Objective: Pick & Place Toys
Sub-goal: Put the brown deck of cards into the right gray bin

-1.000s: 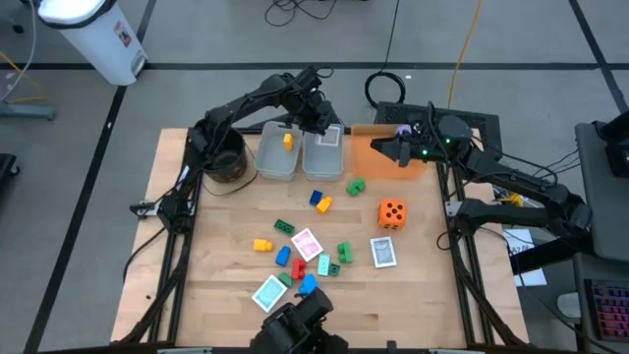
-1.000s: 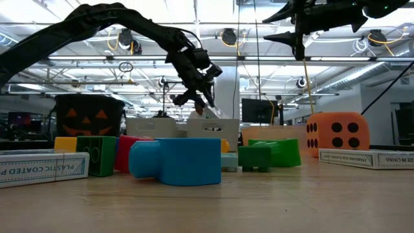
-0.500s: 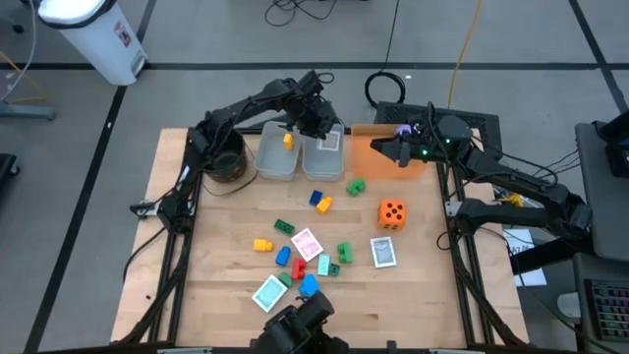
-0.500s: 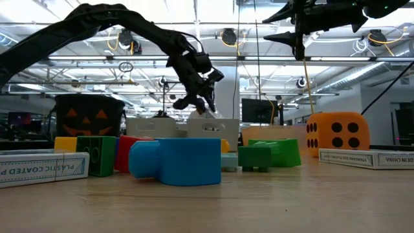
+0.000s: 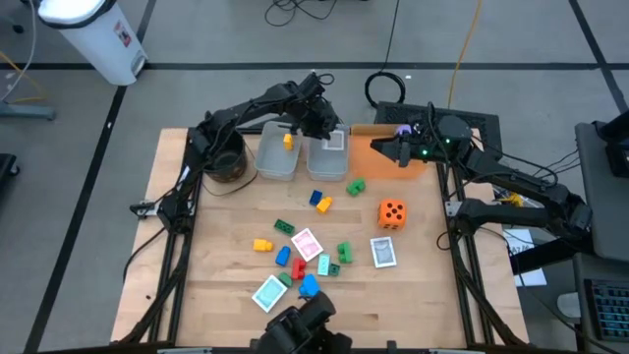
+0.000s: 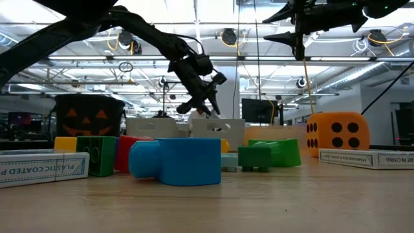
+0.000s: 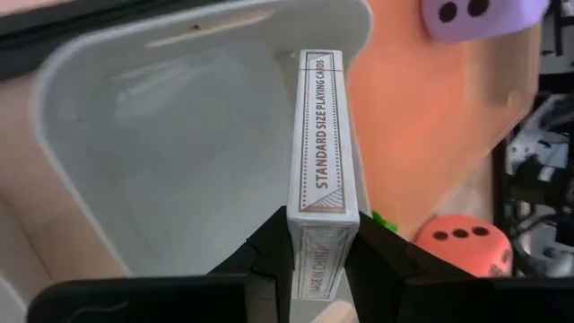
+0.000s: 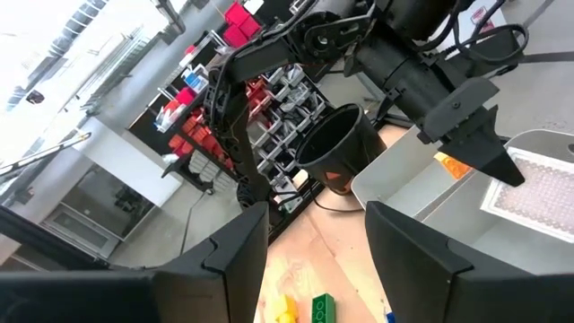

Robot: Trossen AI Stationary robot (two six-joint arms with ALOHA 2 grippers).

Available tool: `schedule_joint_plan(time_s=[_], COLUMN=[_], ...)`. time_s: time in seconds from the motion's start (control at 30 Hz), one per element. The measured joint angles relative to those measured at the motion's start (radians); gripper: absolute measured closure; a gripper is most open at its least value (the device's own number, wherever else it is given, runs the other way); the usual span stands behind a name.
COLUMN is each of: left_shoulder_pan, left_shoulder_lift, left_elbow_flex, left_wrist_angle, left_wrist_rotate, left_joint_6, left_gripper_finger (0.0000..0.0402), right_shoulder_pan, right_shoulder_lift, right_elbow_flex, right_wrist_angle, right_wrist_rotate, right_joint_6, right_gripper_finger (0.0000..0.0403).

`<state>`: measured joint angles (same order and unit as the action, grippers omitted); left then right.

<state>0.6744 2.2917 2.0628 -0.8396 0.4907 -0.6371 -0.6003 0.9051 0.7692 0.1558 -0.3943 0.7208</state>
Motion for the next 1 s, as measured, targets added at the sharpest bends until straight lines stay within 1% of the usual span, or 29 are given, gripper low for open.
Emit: schedule_joint_plan(time_s=[0.13,0.37,0.63,0.83,1.0], left_shoulder_pan=[0.001,0.001,0.011,-0.002,-0.007], left_shoulder_lift=[0.0,0.0,0.002,0.043,0.049], left_elbow_flex=[0.0,0.0,0.0,0.0,0.0], left_wrist_angle=[0.0,-0.001,0.0,0.007,0.037], left_wrist_rotate=[-0.006,-0.045,-0.049,0.003,-0.044], left_joint_6=[-0.001,-0.02,-0.044,-0.066,-0.066], left_gripper_finger=[0.0321,0.0321,0.0321,0.0321,0.0321], right_shoulder_pan=[0.0,0.0,0.0,0.0,0.0], right_shoulder_lift=[0.0,0.0,0.0,0.0,0.0], right_elbow_flex=[0.0,0.0,0.0,0.0,0.0], right_wrist_angle=[0.0,-0.001,-0.002,-0.003,-0.007], right_wrist_rotate=[0.0,0.0,0.0,0.0,-0.002], right_joint_6=[0.0,0.001,0.001,0.001,0.012], right_gripper_finger=[0.0222,0.0222,0.0222,0.0222,0.0222])
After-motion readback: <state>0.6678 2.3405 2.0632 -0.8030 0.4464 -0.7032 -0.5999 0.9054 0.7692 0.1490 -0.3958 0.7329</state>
